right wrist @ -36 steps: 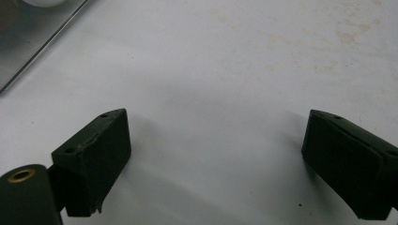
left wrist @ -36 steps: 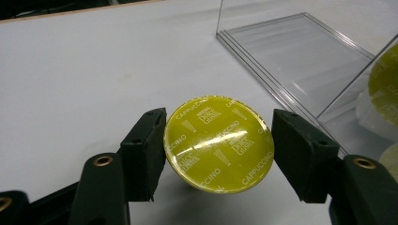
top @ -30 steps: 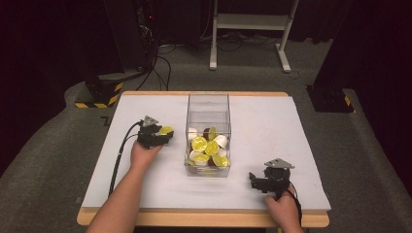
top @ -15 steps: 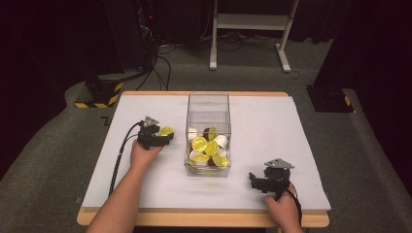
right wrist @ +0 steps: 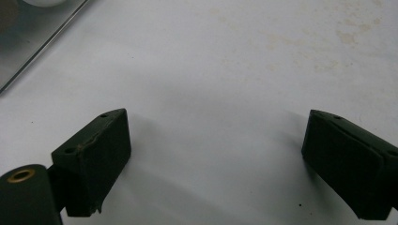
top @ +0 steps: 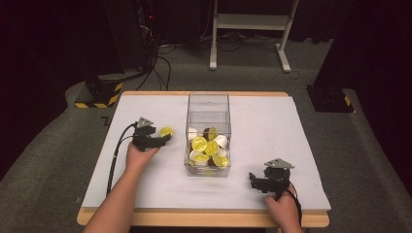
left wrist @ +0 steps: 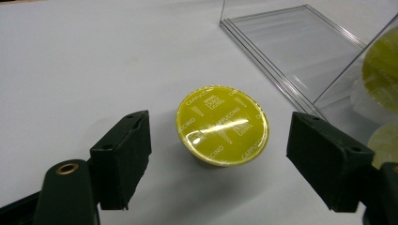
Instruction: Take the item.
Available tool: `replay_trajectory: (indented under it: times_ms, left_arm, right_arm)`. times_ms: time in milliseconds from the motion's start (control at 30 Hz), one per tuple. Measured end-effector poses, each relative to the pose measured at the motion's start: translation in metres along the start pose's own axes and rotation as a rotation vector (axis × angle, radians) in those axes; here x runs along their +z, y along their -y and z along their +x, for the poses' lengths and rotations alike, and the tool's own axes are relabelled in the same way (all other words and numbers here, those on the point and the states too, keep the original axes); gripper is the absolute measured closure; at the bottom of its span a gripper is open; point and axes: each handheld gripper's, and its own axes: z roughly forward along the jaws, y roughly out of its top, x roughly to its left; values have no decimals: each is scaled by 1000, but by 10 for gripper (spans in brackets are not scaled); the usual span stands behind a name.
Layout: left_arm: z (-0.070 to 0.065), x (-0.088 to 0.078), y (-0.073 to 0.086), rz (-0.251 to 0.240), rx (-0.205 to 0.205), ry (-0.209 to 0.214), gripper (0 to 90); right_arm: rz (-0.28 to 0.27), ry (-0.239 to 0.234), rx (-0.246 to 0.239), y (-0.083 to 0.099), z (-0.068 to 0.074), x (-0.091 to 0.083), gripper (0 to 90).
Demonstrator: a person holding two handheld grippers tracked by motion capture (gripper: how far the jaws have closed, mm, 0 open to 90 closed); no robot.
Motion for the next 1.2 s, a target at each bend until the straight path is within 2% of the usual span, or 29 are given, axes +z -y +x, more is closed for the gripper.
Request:
replay_trajectory:
  times_ms: [100,167,200,333,567,700,767,967,1067,1200]
  left_arm:
    - [-1,-2,1,8,-15,3,227]
    - [-1,-4,1,20,4,7,227]
    - [-3,-5,2,10,-13,12,227]
    - [-2,-10,2,20,-9,19,228]
    - [-3,-19,5,2,-36,47,232]
    - [-4,-22,7,30,-6,48,230]
    - [-6,-26,8,21,8,54,228]
    - [-6,-36,11,14,4,64,226]
    - [-5,-43,12,9,-19,72,226]
    - [-5,-51,15,16,-6,70,227]
  right_arm:
    - [0,0,0,0,0,0,84]
    - [0,0,0,0,0,0,84]
    - [0,0,0,0,0,0,84]
    - [0,0,0,0,0,0,84]
    - [0,0,0,0,0,0,84]
    - [0,1,-2,0,0,0,83]
    - [0,1,-2,0,0,0,83]
    - [0,1,-2,0,0,0,83]
    - [0,1,-2,0,0,0,83]
    - [0,1,-2,0,0,0,83]
